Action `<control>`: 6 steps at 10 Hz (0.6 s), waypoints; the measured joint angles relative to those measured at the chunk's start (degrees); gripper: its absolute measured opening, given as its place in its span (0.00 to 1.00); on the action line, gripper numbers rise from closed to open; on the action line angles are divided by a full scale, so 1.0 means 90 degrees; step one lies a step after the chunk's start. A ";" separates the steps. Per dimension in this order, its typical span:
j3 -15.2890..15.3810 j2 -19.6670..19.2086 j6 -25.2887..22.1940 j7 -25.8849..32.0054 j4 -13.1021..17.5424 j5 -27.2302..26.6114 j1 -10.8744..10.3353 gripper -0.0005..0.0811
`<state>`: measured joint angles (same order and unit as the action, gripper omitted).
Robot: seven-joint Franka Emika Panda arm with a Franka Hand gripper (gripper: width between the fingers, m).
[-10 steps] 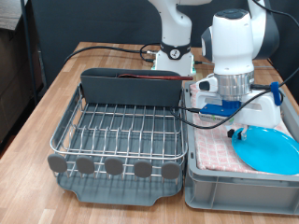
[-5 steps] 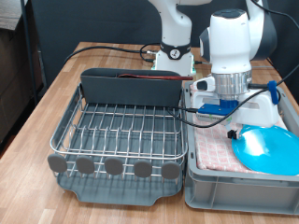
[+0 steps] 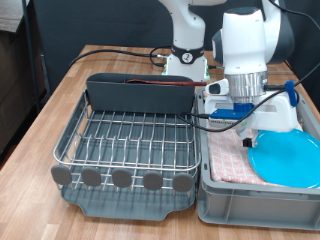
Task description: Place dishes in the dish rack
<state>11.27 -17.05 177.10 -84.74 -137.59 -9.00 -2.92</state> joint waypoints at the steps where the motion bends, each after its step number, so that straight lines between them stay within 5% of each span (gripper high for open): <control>1: -0.0045 0.0092 -0.0231 -0.0011 0.0024 0.0014 -0.0011 0.04; 6: -0.0296 0.0662 -0.1616 -0.0064 0.0225 0.0172 -0.0035 0.03</control>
<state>8.61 -11.09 162.56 -85.32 -135.56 -7.45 -3.24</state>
